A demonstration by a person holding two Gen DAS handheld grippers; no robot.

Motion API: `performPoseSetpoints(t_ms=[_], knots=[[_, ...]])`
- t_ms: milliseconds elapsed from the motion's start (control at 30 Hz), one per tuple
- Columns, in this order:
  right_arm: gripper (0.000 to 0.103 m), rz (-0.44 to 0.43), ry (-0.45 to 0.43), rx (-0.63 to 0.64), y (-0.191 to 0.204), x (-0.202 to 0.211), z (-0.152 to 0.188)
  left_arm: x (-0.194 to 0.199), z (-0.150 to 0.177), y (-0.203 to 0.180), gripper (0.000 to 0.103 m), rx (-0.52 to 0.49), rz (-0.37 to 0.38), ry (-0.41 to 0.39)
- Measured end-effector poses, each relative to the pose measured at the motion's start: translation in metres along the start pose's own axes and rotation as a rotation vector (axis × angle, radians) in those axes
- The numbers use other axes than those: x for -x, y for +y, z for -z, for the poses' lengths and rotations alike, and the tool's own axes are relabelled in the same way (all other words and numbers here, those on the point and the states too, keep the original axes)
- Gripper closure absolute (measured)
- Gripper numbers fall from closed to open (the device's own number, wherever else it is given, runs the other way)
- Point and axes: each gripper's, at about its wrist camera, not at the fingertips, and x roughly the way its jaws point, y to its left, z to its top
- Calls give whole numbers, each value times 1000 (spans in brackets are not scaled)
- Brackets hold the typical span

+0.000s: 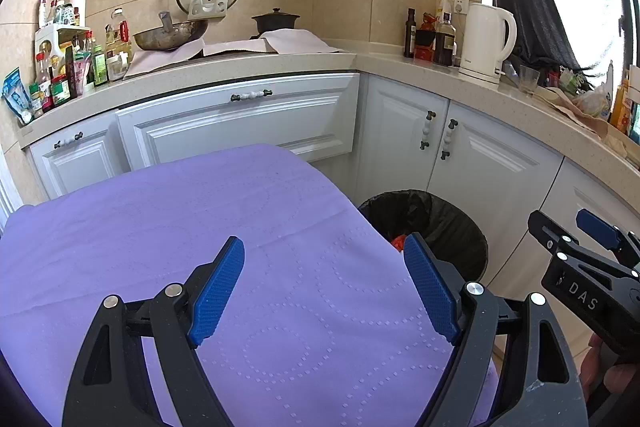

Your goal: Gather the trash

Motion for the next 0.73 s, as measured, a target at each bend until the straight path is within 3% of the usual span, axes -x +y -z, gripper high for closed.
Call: performPoseSetpoints(t_ms=[433, 667, 733], knots=[[27, -6, 5, 3, 3, -1, 5, -4, 3, -1, 19, -2, 22, 8], [26, -49, 25, 45, 31, -9, 8, -10, 3, 18, 19, -3, -52, 13], [19, -82, 34, 71, 48, -13, 8, -16, 7, 35, 19, 19, -81, 36]])
